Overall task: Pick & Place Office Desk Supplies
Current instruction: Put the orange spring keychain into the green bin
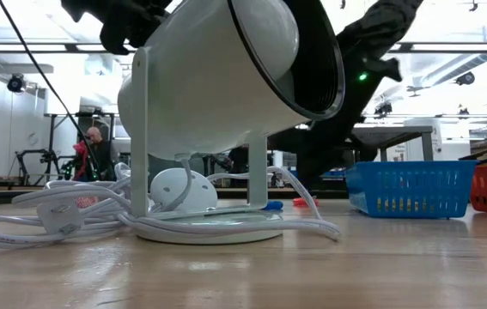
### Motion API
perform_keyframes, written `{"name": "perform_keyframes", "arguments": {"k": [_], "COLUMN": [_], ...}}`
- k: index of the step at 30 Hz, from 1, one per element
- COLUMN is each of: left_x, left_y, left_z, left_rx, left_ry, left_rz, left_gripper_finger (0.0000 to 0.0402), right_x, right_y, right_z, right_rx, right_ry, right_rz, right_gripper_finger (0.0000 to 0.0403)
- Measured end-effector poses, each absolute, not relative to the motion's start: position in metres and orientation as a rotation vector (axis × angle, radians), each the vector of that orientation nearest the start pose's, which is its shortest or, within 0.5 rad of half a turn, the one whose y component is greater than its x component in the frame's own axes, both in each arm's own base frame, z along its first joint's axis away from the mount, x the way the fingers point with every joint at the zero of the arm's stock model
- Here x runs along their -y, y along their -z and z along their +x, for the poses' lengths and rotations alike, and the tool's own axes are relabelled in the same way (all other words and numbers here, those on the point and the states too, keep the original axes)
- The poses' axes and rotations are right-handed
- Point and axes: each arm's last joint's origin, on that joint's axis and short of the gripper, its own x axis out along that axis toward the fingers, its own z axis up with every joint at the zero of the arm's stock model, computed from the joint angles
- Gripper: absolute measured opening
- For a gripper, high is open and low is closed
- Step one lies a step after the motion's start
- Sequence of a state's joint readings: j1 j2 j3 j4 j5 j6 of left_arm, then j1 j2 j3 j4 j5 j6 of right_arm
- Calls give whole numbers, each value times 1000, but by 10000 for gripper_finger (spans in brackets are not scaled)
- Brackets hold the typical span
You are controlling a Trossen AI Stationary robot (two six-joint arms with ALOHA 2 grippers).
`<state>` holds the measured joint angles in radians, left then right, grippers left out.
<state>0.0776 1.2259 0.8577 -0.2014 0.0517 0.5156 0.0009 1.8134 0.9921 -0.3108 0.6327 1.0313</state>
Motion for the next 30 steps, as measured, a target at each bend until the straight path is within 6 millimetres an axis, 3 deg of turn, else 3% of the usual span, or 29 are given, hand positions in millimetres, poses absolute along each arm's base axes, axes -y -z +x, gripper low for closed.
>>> {"name": "perform_keyframes", "arguments": {"k": [6, 13, 30], "left_x": [-19, -19, -19], "left_y": [-265, -264, -261], "left_z": [260, 259, 259], "left_rx": [-593, -602, -606], "left_ry": [130, 127, 128], "left_rz": [461, 442, 441], "left_gripper_finger": [184, 184, 184], "right_x": [25, 30, 42], "right_y": [-133, -135, -133], "right_z": [341, 335, 335], "right_rx": [-703, -717, -716], "right_ry": [1071, 1179, 1195], "right_rz": [537, 571, 612], "right_gripper_finger": [38, 38, 38]}}
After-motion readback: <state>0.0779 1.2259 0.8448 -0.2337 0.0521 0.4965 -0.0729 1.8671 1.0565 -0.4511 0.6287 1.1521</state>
